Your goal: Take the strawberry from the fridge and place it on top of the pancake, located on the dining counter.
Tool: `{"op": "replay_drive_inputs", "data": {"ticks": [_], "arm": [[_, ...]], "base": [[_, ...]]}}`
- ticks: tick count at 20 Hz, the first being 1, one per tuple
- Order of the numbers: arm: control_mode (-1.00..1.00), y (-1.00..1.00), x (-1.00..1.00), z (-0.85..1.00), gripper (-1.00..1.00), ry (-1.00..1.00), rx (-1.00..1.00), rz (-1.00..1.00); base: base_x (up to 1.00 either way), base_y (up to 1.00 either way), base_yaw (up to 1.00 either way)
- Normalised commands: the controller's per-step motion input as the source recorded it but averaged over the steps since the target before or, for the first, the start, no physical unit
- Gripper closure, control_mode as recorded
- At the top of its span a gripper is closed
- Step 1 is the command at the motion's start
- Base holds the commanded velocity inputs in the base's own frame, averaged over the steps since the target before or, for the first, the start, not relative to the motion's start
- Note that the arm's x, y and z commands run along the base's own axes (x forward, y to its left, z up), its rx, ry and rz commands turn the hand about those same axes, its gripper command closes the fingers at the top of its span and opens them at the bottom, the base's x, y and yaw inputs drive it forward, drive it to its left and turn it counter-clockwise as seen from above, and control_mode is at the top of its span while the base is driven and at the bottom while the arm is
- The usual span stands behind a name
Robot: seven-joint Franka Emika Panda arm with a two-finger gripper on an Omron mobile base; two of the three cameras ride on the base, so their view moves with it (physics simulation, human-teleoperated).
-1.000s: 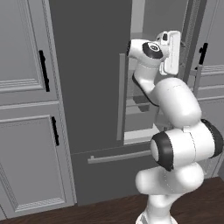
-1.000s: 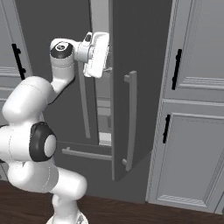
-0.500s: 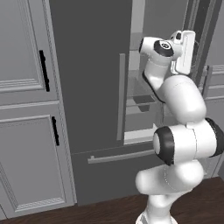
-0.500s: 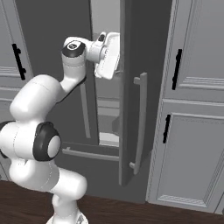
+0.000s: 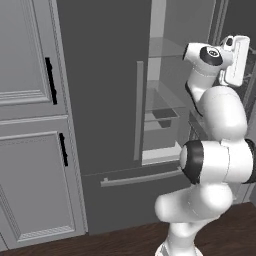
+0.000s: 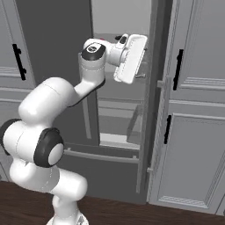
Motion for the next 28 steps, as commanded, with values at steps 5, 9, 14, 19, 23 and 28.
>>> {"op": "replay_drive_inputs", "data": {"ticks": [5,9,14,19,23,28], "arm": [[-1.00,-0.15,-0.17,0.00,-1.00,0.00,0.00,0.06],[-1.00,0.52,-0.02,0.00,-1.00,-0.03,0.09,0.13],[-1.00,0.87,0.00,0.00,-1.00,-0.06,0.45,0.17],[-1.00,1.00,-0.01,0.00,-1.00,-0.06,0.67,0.11],[-1.00,1.00,-0.07,-0.02,-1.00,-0.26,0.65,0.01],[-1.00,1.00,0.00,-0.39,-1.00,-0.26,0.65,-0.05]], "base": [[0.00,0.00,0.00],[0.00,0.00,0.00],[0.00,0.00,0.00],[0.00,0.00,0.00],[0.00,0.00,0.00],[0.00,0.00,0.00]]}}
